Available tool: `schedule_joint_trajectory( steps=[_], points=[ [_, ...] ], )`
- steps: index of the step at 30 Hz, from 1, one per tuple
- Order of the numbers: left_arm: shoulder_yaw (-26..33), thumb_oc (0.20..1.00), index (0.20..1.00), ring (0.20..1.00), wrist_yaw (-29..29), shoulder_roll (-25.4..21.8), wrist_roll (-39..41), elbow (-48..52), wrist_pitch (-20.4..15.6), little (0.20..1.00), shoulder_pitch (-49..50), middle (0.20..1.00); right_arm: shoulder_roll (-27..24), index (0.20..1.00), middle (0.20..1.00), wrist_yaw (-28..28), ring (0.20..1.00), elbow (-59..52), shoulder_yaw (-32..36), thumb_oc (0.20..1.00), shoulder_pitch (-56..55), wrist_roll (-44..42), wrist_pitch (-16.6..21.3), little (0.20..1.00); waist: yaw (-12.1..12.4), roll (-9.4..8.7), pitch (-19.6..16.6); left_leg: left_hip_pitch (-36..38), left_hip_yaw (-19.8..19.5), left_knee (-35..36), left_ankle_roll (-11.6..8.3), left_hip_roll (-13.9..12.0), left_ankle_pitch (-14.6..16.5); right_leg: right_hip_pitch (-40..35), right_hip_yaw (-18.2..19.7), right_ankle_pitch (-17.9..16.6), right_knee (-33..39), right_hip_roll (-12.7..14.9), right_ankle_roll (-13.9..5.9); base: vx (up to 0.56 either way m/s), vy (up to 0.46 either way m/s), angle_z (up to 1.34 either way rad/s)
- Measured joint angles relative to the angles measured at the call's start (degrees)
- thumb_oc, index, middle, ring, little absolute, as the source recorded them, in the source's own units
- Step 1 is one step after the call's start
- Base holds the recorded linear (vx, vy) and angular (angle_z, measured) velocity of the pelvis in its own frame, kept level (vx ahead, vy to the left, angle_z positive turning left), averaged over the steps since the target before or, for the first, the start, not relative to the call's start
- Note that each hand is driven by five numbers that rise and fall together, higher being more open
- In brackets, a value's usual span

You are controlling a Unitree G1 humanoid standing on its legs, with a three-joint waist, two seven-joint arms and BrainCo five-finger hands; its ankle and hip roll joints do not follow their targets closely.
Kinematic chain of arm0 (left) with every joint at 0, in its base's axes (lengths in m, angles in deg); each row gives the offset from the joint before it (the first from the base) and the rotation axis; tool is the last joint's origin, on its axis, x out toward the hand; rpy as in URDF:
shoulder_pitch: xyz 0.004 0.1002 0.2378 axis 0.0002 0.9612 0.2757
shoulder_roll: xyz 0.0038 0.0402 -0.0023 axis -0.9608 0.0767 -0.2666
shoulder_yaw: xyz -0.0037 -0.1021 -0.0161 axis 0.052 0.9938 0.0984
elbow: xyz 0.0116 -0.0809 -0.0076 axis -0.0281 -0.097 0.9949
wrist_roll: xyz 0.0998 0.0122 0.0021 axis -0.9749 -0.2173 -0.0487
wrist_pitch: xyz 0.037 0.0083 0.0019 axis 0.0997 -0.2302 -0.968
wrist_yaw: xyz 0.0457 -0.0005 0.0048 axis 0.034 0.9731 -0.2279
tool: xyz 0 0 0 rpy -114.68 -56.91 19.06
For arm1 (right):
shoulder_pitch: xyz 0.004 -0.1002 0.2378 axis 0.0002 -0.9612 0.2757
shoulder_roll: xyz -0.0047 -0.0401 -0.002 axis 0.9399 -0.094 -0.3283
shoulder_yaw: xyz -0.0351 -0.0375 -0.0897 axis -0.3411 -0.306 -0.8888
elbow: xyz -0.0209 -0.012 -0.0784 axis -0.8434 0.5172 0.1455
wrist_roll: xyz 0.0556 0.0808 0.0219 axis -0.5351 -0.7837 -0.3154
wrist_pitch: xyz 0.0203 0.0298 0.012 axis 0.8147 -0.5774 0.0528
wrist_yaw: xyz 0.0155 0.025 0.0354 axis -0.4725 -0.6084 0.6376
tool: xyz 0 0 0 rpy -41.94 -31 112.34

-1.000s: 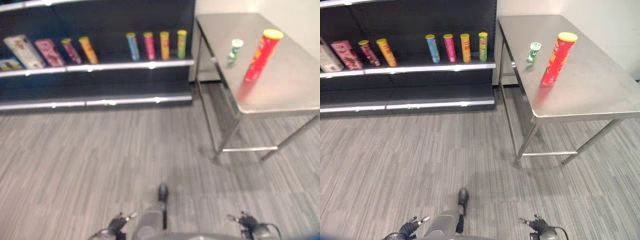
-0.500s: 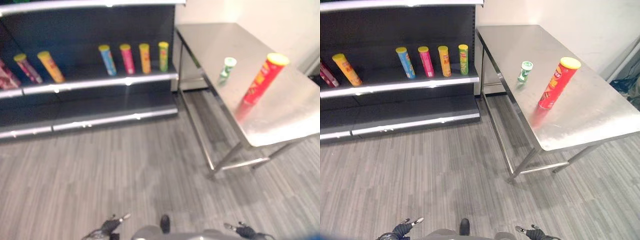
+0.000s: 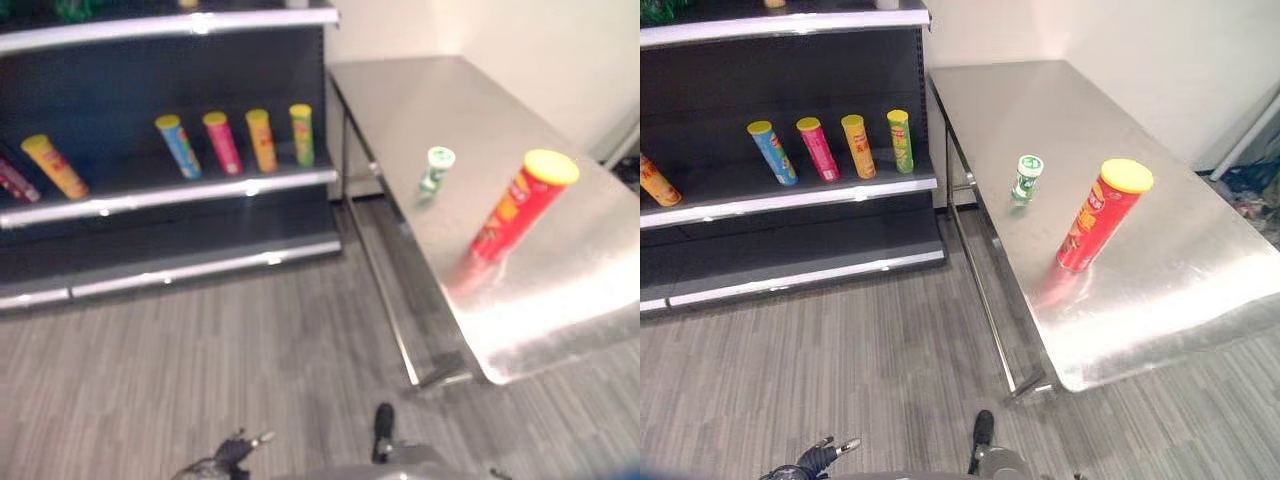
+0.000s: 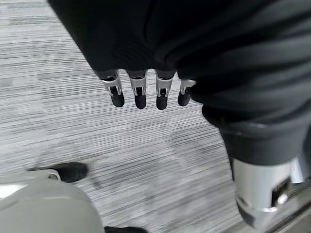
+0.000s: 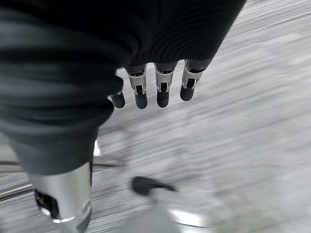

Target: Put the goods on the table back onto the shelves and tidy them up.

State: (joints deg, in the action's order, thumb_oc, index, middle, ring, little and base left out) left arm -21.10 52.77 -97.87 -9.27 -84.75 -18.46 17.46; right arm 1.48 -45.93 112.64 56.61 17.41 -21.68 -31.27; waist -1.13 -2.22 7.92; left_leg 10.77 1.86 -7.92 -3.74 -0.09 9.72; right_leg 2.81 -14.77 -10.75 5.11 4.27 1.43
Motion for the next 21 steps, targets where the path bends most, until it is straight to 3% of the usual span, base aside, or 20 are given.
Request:
schedule_joint_trajectory(
  steps=[1, 3, 4, 5, 6, 8, 9, 10, 12, 13, 14, 15, 16, 17, 18, 19, 20, 21],
  points=[
    [0.04, 1.0, 1.0, 1.0, -0.02, 0.0, 0.03, -0.02, 0.0, 1.0, -0.32, 1.0, -0.22, 1.0, 1.0, -0.01, 1.0, -0.33, 0.01, 1.0, 0.54, -0.03, 0.29, 1.0, -0.11, 0.4, 0.0, -1.28, 0.1, -3.92, -0.81, -0.07, -0.12, -0.73, -0.32, 0.82, 0.02, -0.44, -0.23, 0.03, -0.006, 0.08],
    [0.14, 1.0, 1.0, 1.0, 0.06, -0.17, 0.03, -0.15, 0.02, 1.0, -0.43, 1.0, -0.1, 1.0, 1.0, 0.06, 1.0, -0.27, -0.12, 1.0, 1.42, -0.08, 0.35, 1.0, 0.28, -0.55, 0.3, -6.47, 0.19, -15.64, -2.28, 0.0, -0.07, -1.88, 0.05, 1.79, 0.02, 0.09, 0.1, 0.07, 0.047, 0.0],
    [0.04, 1.0, 1.0, 1.0, 0.07, 0.0, 0.04, -0.29, 0.1, 1.0, -0.35, 1.0, -0.11, 1.0, 1.0, -0.03, 1.0, 0.59, -0.15, 1.0, 1.75, -0.22, 0.3, 1.0, 0.36, -1.27, 0.81, -10.48, 0.28, -24.97, -4.58, -0.25, -1.56, -2.55, 0.65, 3.17, 0.4, 0.56, 0.43, 0.11, 0.128, -0.12],
    [0.0, 1.0, 1.0, 1.0, 0.05, 0.12, 0.04, -0.19, 0.09, 1.0, -0.04, 1.0, -0.09, 1.0, 1.0, -0.15, 1.0, 1.32, -0.18, 1.0, 1.94, -0.3, 0.22, 1.0, 0.57, -1.31, 1.05, -13.15, 1.72, -29.07, -4.95, -0.97, -1.08, -2.76, 0.82, 3.37, 0.39, 0.79, 0.59, 0.09, 0.105, -0.17],
    [-0.02, 1.0, 1.0, 1.0, 0.02, 0.1, 0.06, -0.2, 0.11, 1.0, 0.35, 1.0, -0.02, 1.0, 1.0, -0.32, 1.0, 1.67, -0.16, 1.0, 1.81, -0.42, 0.07, 1.0, 0.54, -1.69, 1.02, -14.06, 1.97, -25.57, -2.78, -1.96, 0.55, -2.61, 1.58, 3.76, 0.39, 0.92, 0.54, 0.09, 0.14, -0.21],
    [-0.11, 1.0, 1.0, 1.0, 0.08, 0.05, 0.08, -0.22, 0.14, 1.0, 0.21, 1.0, -0.06, 1.0, 1.0, -0.37, 1.0, 2.28, -0.09, 1.0, 1.77, -0.42, -0.09, 1.0, 0.44, -1.68, 1.39, -13.72, 1.41, -14.51, -2.17, -4.23, 0.41, -2.15, 2.46, 3.89, 0.38, 1.03, 0.62, 0.1, 0.248, -0.31],
    [-0.55, 1.0, 1.0, 1.0, 0.14, 0.01, 0.09, -0.24, 0.15, 1.0, 0.05, 1.0, -0.04, 1.0, 1.0, -0.4, 1.0, 2.35, -0.04, 1.0, 1.75, -0.42, -0.09, 1.0, 0.34, -1.51, 2.0, -13.23, -1.11, -4.19, -3.03, -6.43, -0.85, -1.78, 4.16, 3.94, 0.38, 1.1, 0.45, 0.12, 0.37, -0.5],
    [-0.89, 1.0, 1.0, 1.0, 0.17, 0.01, 0.09, -0.25, 0.15, 1.0, 0.06, 1.0, -0.04, 1.0, 1.0, -0.4, 1.0, 2.47, -0.05, 1.0, 1.71, -0.42, -0.09, 1.0, 0.31, -1.35, 1.97, -12.09, -2.93, 1.58, -3.66, -7.39, -2.57, -1.48, 5.04, 3.85, 0.38, 1.09, 0.09, 0.1, 0.297, -0.54],
    [-2.34, 1.0, 1.0, 1.0, 0.21, 0.17, 0.18, -0.35, 0.14, 1.0, -0.76, 1.0, -0.56, 1.0, 1.0, -0.46, 1.0, 2.73, 0.2, 1.0, 1.74, -0.42, -0.07, 1.0, 0.33, 0.03, 2.0, -11.4, -8.87, 10.03, -5.14, -8.81, -5.2, -0.44, 7.87, 3.42, 0.37, 0.72, -1.69, 0.06, 0.308, -0.65],
    [-2.3, 1.0, 1.0, 1.0, 0.27, 1.14, 0.27, -0.28, 0.11, 1.0, -2.18, 1.0, -1.94, 1.0, 1.0, -0.48, 1.0, 2.58, 0.32, 1.0, 1.79, -0.42, -0.05, 1.0, 0.21, 2.01, 2.84, -11.66, -9.43, 9.45, -5.09, -9.96, -5.6, -0.25, 9.71, 3.55, 0.37, 0.92, -2.06, 0.07, 0.414, -0.8],
    [-2.31, 1.0, 1.0, 1.0, 0.24, 1.43, 0.26, -0.26, 0.1, 1.0, -2.65, 1.0, -2.27, 1.0, 1.0, -0.5, 1.0, 2.79, 0.55, 1.0, 1.45, -0.42, -0.07, 1.0, -0.27, 3.0, 2.73, -11.35, -9.41, 9.61, -4.94, -9.64, -5.82, -0.33, 10.65, 3.42, 0.36, 1.0, -3.27, 0.05, 0.301, -0.78],
    [-2.26, 1.0, 1.0, 1.0, 0.27, 1.45, 0.26, -0.25, 0.07, 1.0, -3.1, 1.0, -2.28, 1.0, 1.0, -0.5, 1.0, 3.34, 1.93, 1.0, 1.21, -0.42, -0.09, 1.0, -0.22, 3.51, 2.64, -10.22, -9.04, 9.89, -5.03, -8.62, -8.47, -0.14, 12.13, 2.98, 0.37, 1.86, -4.05, 0.01, 0.505, -0.89],
    [-2.16, 1.0, 1.0, 1.0, 0.38, 1.9, 0.27, 0.75, -0.31, 1.0, -2.15, 1.0, -2.23, 1.0, 1.0, -0.41, 1.0, 3.51, 2.11, 1.0, 1.25, -0.45, -0.14, 1.0, 0.43, 4.95, 2.48, -10.49, -6.59, 9.36, -3.34, -8.19, -9.36, 0.2, 13.12, 4.2, -0.47, 2.42, -6.36, 0.02, 0.635, -0.93],
    [-3.25, 1.0, 1.0, 1.0, 0.44, -0.41, 0.27, 1.16, -0.64, 1.0, -3.01, 1.0, -0.14, 1.0, 1.0, -0.29, 1.0, 2.73, 4.61, 1.0, -1.27, -0.5, 0.1, 1.0, -0.57, 1.75, 2.11, -10.31, -5.15, 7.07, -0.86, -4.13, -8.35, 1.51, 12.68, 6.86, -4.6, 4.73, -3.57, 0.02, 0.749, -0.98],
    [-3.38, 1.0, 1.0, 1.0, 0.36, -1.2, 0.26, 0.95, -1.08, 1.0, -2.55, 1.0, 1.18, 1.0, 1.0, -0.43, 1.0, 3.11, 7.27, 1.0, -1.66, -0.59, 0.07, 1.0, -0.49, 0.02, 1.39, -9.75, -3.66, 6.96, 0.39, -1.21, -7.76, 2.61, 15.17, 5.69, -4.85, 7.21, -6.04, -0.02, 0.343, -1.04],
    [-3.29, 1.0, 1.0, 1.0, 0.36, -1.35, 0.25, 0.73, -1.05, 1.0, -1.52, 1.0, 0.89, 1.0, 1.0, -0.96, 1.0, 3.58, 7.19, 1.0, -1.54, -0.97, -0.26, 1.0, -0.64, 0.27, 0.91, -9.43, -3.34, 6.71, 1.17, 0.11, -8.49, 4.04, 17.54, 7.12, -5.04, 7.48, -7.0, -0.05, 0.306, -1.43],
    [-3.2, 1.0, 1.0, 1.0, 0.47, -1.25, 0.25, 0.42, -1.03, 1.0, -0.75, 1.0, 0.88, 1.0, 1.0, -0.97, 1.0, 3.51, 6.62, 1.0, -1.91, -1.7, -0.26, 1.0, -0.37, 1.55, 0.63, -9.7, -0.96, 7.14, 2.81, -0.2, -7.92, 4.48, 17.33, 7.82, -5.23, 7.74, -7.79, -0.07, 0.259, -1.33],
    [-2.91, 1.0, 1.0, 1.0, 0.52, -1.45, 0.25, 0.42, -1.09, 1.0, -0.51, 1.0, 1.16, 1.0, 1.0, -1.02, 1.0, 3.51, 6.81, 1.0, -2.36, -1.81, -0.31, 1.0, -0.47, 2.03, 0.68, -9.46, -0.19, 7.44, 3.19, -0.38, -8.08, 4.73, 16.56, 7.5, -6.2, 7.39, -7.7, -0.05, 0.16, -1.01]
  ],
)
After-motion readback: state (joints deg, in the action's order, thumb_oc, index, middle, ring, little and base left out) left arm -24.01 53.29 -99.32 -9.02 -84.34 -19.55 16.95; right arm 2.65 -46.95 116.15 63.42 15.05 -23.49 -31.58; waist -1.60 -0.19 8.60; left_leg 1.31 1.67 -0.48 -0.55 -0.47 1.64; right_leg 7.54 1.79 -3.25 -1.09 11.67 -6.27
